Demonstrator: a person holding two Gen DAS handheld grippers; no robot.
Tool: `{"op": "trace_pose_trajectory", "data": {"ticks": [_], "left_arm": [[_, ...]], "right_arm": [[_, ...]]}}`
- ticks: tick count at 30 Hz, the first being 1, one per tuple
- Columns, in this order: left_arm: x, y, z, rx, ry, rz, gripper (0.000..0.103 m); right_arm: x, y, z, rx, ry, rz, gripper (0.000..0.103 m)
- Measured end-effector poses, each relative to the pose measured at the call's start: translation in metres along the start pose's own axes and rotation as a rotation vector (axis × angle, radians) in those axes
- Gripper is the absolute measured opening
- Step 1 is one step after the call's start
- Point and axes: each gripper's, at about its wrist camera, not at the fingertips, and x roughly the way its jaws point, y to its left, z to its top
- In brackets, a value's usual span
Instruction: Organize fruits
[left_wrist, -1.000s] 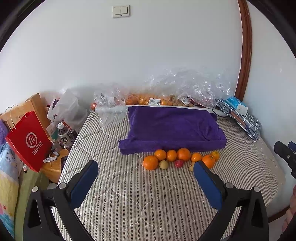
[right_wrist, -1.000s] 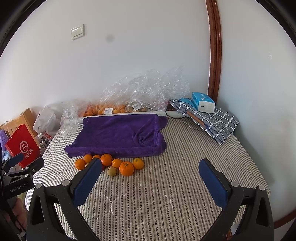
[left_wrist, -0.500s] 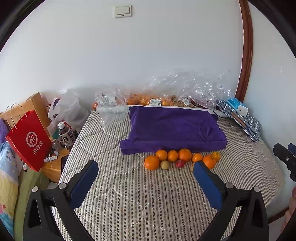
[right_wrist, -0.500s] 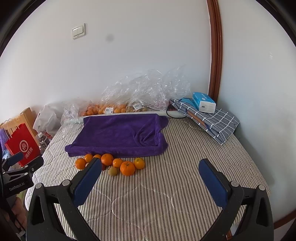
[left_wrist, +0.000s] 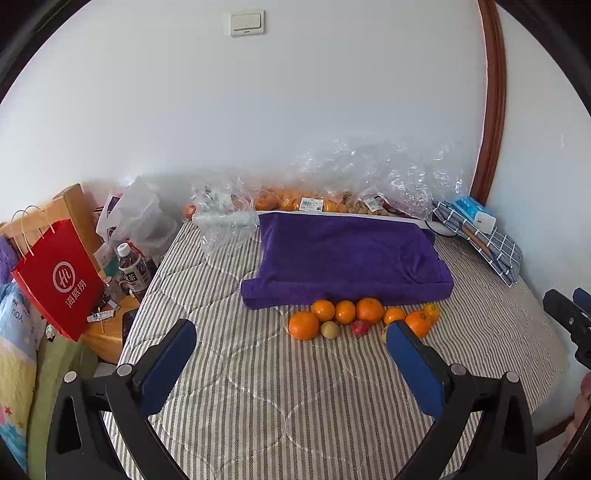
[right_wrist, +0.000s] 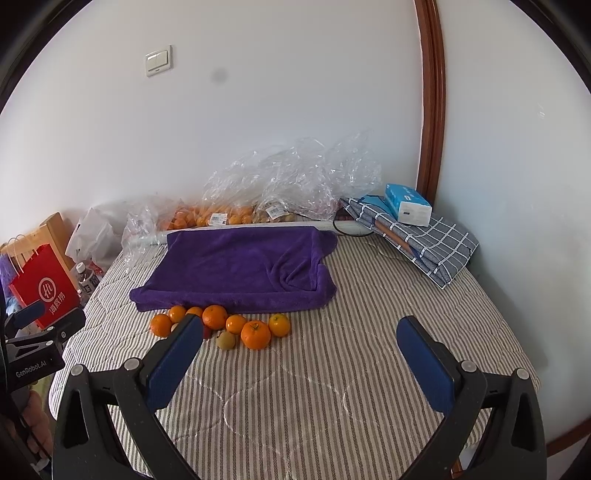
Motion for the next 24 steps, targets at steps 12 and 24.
{"op": "trace_pose_trajectory", "data": {"ticks": [12,24], "left_arm": [[-0.002,-0.002,0.001,0.002,-0.007,-0.005,0.103],[0.027,0.004,-0.002,0.001,0.026,0.009,0.103]], "right_arm": [[0.002,0.002,0.002,0.001,-0.001,0.008,0.103],[0.033,-0.001,0.0,0.004,0.025,-0.012,0.103]]}}
